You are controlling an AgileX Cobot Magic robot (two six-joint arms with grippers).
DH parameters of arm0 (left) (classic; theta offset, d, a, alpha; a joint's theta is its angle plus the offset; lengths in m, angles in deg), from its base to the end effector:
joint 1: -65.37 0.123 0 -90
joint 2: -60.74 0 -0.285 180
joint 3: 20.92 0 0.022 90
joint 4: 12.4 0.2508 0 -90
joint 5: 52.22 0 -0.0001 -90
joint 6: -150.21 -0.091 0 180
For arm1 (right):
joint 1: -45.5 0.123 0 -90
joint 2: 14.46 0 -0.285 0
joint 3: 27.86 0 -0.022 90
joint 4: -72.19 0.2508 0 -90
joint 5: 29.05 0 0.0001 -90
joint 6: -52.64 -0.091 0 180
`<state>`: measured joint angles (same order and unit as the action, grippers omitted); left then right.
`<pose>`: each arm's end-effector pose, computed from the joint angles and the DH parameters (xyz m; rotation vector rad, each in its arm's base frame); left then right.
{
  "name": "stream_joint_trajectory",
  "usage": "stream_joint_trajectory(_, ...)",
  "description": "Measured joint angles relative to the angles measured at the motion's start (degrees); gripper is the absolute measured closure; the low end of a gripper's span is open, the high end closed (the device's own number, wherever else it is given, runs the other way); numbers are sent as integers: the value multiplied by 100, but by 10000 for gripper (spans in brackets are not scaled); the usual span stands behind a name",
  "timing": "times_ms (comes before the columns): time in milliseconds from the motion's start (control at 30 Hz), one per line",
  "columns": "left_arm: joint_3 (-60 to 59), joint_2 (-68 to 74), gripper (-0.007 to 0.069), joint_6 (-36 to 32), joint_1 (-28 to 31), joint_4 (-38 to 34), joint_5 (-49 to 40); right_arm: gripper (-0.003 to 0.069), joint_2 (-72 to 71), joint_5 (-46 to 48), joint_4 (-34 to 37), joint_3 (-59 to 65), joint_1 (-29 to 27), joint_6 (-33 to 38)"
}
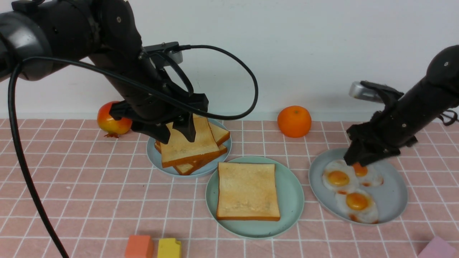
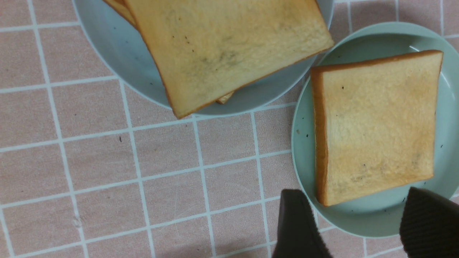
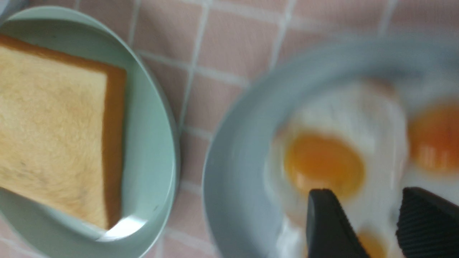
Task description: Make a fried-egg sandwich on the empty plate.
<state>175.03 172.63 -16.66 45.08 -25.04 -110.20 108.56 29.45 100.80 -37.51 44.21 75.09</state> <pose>0.3675 -0.1539 0.3035 0.0697 2.7299 -0.4627 0.4115 0.0279 0.2013 -0.1924 2.8500 0.5884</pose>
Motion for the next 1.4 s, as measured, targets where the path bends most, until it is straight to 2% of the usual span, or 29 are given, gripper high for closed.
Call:
stream_joint_trajectory(100,0,0,195,0,0,0,-6,343,-118,-54,-39,333,0,-826)
stream_joint_trajectory(233,0,0,195,0,0,0,-11,343,-183,-662,66,941,0,-1603)
stream_joint_trajectory(533,0,0,195,-10,0,0,-17,343,-171,-1510,323,1182,0,-1908)
stream_joint_trajectory(800,0,0,195,-23,0,0,-17,347,52,-1561,576,1164,-9,-1939)
stream_joint_trajectory(867,0,0,195,-23,0,0,-21,376,70,-1549,571,1152,-14,-1939)
stream_joint_trajectory(1133,0,0,196,-23,0,0,-39,641,88,-1499,570,1146,-117,-1833)
stream_joint_trajectory(1200,0,0,195,-23,0,0,-44,664,83,-1479,602,1146,-149,-1804)
stream_joint_trajectory(1400,0,0,195,-23,0,0,-56,665,-20,-1454,572,1185,-266,-1599)
